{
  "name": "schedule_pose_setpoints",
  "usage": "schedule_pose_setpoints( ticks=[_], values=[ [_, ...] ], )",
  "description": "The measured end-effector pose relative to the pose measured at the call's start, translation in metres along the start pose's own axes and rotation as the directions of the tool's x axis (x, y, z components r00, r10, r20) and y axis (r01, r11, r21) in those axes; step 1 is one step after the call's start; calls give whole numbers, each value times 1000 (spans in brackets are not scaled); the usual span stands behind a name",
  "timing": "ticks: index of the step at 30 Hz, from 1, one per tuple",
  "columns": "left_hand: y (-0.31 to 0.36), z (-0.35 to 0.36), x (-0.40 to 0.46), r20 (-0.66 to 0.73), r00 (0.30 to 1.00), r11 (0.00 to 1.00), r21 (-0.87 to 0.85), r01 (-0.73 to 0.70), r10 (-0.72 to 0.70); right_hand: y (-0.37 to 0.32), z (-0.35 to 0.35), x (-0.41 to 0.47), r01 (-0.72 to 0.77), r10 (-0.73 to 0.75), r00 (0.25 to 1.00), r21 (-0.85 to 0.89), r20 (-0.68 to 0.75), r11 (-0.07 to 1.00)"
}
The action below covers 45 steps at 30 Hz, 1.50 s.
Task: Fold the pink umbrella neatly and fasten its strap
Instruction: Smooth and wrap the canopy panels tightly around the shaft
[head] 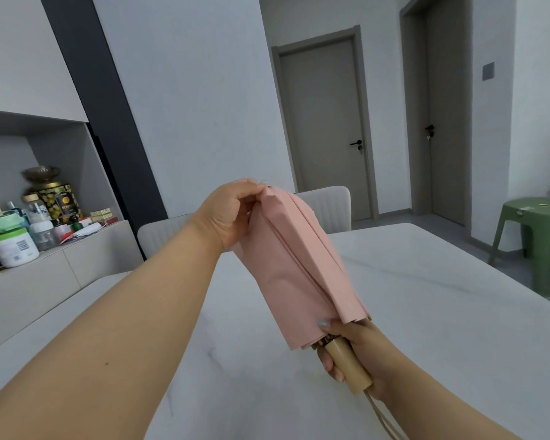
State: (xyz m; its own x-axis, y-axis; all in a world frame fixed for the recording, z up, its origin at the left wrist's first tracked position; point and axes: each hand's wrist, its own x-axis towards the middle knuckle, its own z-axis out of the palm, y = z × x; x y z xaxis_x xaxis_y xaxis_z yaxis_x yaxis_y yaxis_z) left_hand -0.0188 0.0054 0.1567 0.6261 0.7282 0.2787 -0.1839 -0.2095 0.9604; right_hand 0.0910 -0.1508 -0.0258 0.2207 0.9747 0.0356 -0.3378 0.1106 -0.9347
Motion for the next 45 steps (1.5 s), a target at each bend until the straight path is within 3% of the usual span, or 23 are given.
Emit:
schedule_pose_setpoints(
  ticks=[3, 7, 9, 12, 16, 21, 26, 29, 33, 40, 45],
  values=[
    [2, 1, -2, -35, 999, 1000, 13, 3, -3, -1, 1, -1, -7, 7, 1000, -6, -10, 1000],
    [8, 7, -1, -124, 992, 859, 511, 41, 27, 0, 2, -1, -20, 20, 1000, -21, -3, 1000],
    [10, 10, 0, -160, 986, 872, 489, 39, 46, 1, 3, -1, -26, 27, 1000, -26, 7, 999],
    [14, 11, 1, -194, 981, 963, 260, 74, -23, 1, 2, -1, -18, 19, 1000, -29, 25, 999],
    [18, 14, -2, -202, 979, 868, 479, 133, -39, 1, 3, 0, 34, -31, 999, -67, 39, 997],
    [27, 19, -1, -281, 956, 649, 714, 264, -80, 4, 1, 3, 43, -43, 999, -93, 4, 995],
    [24, 12, 2, -330, 940, 634, 709, 309, -90, 4, -1, 4, 66, -67, 998, -89, -15, 994],
    [15, 16, -7, -270, 954, 664, 692, 284, -127, 5, -1, 5, 61, -65, 997, -118, -30, 991],
    [-1, 18, -7, -247, 968, 572, 802, 174, 52, 7, -1, 6, 52, -57, 998, -147, -28, 988],
    [-30, 8, -4, -371, 894, 630, 764, 140, 251, 4, -1, 5, 90, -82, 994, -107, 77, 990],
    [-48, 4, -9, -442, 833, 688, 718, 106, 333, 8, -5, 5, 135, -151, 959, 82, 240, 987]
  ],
)
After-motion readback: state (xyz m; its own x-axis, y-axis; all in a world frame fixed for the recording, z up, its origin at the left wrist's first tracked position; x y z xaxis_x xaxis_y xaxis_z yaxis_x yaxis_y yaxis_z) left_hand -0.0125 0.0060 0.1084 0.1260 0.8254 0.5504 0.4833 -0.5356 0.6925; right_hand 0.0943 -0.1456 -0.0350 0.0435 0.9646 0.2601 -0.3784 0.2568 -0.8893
